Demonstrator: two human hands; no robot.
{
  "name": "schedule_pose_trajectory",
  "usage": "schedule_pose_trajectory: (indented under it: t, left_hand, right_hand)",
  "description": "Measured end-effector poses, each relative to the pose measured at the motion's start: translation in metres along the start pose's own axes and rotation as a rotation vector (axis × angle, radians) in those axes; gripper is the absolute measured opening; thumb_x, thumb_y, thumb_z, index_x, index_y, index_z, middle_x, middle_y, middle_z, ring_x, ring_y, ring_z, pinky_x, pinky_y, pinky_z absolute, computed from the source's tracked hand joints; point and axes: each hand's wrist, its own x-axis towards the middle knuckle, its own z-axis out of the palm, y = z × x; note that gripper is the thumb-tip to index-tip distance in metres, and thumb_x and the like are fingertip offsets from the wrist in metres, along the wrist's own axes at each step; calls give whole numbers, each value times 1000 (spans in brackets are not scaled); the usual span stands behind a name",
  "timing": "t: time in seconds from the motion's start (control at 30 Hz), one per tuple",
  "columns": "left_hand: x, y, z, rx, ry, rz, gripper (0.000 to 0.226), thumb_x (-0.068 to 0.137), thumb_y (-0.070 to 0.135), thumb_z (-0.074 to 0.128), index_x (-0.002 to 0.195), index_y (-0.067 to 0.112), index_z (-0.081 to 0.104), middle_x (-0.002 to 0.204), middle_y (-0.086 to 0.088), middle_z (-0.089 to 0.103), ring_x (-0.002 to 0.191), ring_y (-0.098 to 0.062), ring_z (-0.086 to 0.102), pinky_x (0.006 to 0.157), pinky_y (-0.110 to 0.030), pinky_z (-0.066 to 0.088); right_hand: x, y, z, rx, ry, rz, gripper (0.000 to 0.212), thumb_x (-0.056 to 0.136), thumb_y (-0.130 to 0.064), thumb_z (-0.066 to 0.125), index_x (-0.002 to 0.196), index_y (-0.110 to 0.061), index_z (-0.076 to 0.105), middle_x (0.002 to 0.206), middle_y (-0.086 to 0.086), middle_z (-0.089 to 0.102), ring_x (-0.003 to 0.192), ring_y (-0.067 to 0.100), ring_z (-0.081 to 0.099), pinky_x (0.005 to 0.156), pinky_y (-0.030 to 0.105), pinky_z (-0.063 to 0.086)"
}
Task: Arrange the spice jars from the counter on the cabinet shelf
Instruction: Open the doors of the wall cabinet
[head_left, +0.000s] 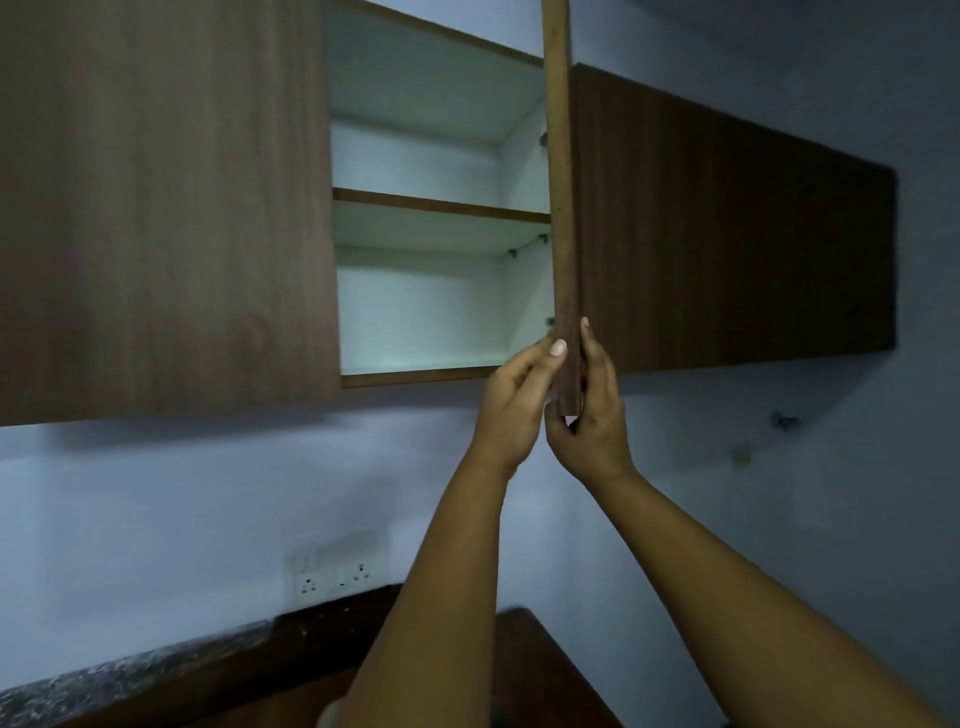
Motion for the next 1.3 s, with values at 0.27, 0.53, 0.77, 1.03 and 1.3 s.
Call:
schedule_pose_trajectory:
  t: [0.27, 0.53, 0.77, 1.03, 1.3]
  left_hand:
    - [15, -3, 116, 57, 11, -51, 35, 88, 61, 42, 109, 43, 64, 113, 15, 66, 113, -4, 59, 101, -32, 47]
    - [28, -40, 221, 201, -127, -75, 45, 104, 20, 39, 149, 17, 37, 157, 3, 32, 144, -9, 29, 120, -28, 24]
    - [36, -63, 279, 498, -315, -5, 58, 97, -1, 35, 152, 10, 27, 162, -3, 17, 148, -13, 21, 116, -19, 16]
    - [43, -60, 272, 583, -329, 1, 56, 97, 9, 45, 151, 12, 31, 161, -1, 22, 146, -13, 26, 116, -22, 22]
    - [29, -61, 204, 779, 66, 225, 63, 94, 0, 42, 153, 8, 23, 163, -8, 11, 151, -20, 13, 119, -32, 24]
  right_hand:
    - [-3, 32, -145, -61, 3, -20, 71, 84, -10, 70, 147, -14, 35, 139, 3, 52, 120, 2, 51, 99, 12, 45]
    - [10, 92, -243, -120, 6, 178, 60, 88, -8, 68, 143, -11, 46, 120, -8, 59, 98, -13, 57, 84, 0, 43]
    - [18, 138, -282, -374, -47, 202, 56, 88, 1, 65, 141, -3, 47, 127, 15, 64, 109, 26, 65, 89, 7, 37]
    - [12, 137, -274, -206, -11, 367, 56, 94, -3, 58, 146, -18, 43, 136, 11, 55, 121, 23, 56, 101, 29, 46]
    - [3, 91, -193, -435, 168, 185, 55, 91, 2, 53, 141, -20, 45, 150, 9, 31, 145, 26, 21, 114, 43, 32]
